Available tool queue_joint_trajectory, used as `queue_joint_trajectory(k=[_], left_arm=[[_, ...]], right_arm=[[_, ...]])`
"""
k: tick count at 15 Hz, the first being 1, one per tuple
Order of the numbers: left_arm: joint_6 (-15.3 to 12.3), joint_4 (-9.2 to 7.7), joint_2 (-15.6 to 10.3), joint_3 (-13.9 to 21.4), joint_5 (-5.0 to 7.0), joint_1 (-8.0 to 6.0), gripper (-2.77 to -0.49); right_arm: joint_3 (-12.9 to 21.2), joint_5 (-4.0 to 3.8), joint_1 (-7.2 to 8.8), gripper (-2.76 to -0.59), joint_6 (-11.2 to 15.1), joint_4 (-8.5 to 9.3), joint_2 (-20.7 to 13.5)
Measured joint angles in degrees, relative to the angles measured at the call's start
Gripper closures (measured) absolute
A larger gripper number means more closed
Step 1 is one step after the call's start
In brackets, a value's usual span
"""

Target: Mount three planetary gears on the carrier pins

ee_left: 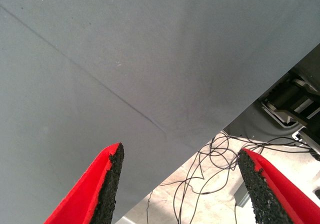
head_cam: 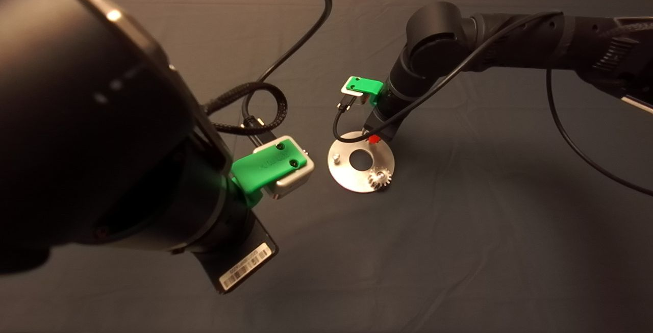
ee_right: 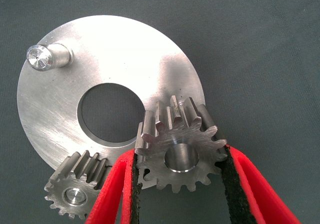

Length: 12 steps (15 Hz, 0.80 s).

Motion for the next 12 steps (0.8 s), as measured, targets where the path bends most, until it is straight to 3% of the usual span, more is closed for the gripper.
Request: queue_joint_trajectory(k=[4,12], left_arm=[[0.0,-0.11,0.0,0.0,0.00,0.00,-1.62],[0.0,-0.13,0.0,0.0,-0.02,0.00,-1.62]], right_arm=[[-0.1,-0.02,-0.02,-0.92,0.0,-2.63,0.0],[-0.1,-0.19,-0.94,-0.92,0.0,-2.84,0.0]])
